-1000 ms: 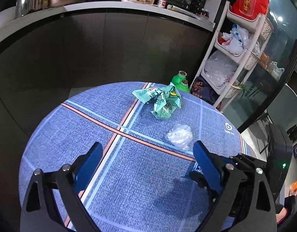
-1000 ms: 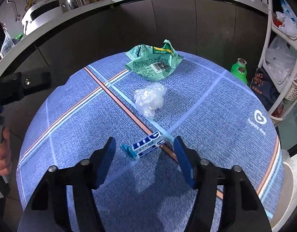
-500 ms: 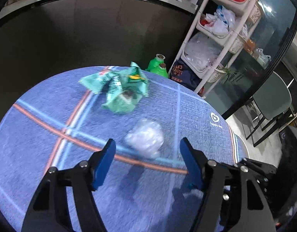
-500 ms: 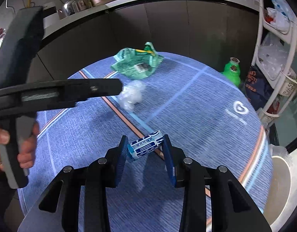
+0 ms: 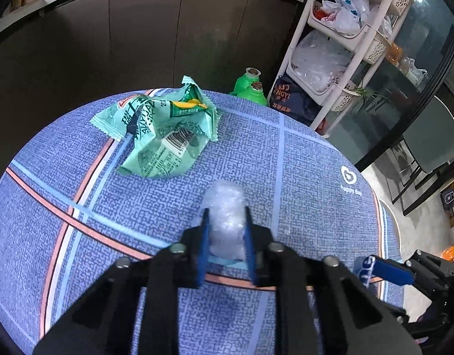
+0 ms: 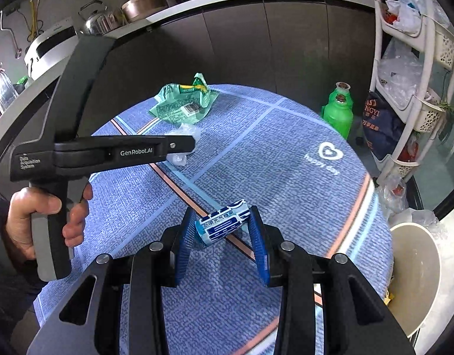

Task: Collect trash
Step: 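Carry the clear plastic and mint pack over the white bin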

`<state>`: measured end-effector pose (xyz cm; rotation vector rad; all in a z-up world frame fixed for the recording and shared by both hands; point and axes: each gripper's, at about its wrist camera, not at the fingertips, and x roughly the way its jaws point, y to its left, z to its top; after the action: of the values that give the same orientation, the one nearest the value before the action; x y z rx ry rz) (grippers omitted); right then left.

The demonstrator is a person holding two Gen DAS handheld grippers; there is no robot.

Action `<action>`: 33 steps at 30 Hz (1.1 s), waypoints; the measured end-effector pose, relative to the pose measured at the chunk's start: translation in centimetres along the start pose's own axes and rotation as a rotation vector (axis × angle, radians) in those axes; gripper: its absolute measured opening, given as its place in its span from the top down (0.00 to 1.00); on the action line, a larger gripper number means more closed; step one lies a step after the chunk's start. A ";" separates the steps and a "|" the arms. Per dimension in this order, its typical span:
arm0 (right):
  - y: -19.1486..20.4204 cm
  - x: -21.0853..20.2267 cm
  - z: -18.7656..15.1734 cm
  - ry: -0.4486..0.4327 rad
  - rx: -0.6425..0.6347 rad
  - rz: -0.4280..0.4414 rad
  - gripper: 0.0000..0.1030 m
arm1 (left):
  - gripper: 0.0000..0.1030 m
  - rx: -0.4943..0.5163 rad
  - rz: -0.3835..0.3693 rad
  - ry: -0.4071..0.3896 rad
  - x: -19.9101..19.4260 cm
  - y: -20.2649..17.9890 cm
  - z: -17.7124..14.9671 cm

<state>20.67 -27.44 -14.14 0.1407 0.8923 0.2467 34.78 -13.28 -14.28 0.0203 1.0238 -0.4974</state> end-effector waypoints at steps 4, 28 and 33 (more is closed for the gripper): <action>-0.7 -1.8 -0.5 -0.026 0.020 -0.001 0.67 | 0.88 -0.001 -0.020 -0.018 -1.6 -0.7 -0.8; -11.8 -14.4 -7.5 -0.164 0.202 -0.179 0.67 | 0.89 0.324 -0.231 -0.083 -9.1 -20.6 -4.1; -15.4 -14.1 -9.1 -0.147 0.261 -0.222 0.67 | 0.89 0.375 -0.262 -0.039 -7.0 -24.3 -4.6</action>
<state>7.41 -45.88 -12.60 0.2955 0.7836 -0.0875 18.27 -31.05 -5.81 0.2116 0.8870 -0.9214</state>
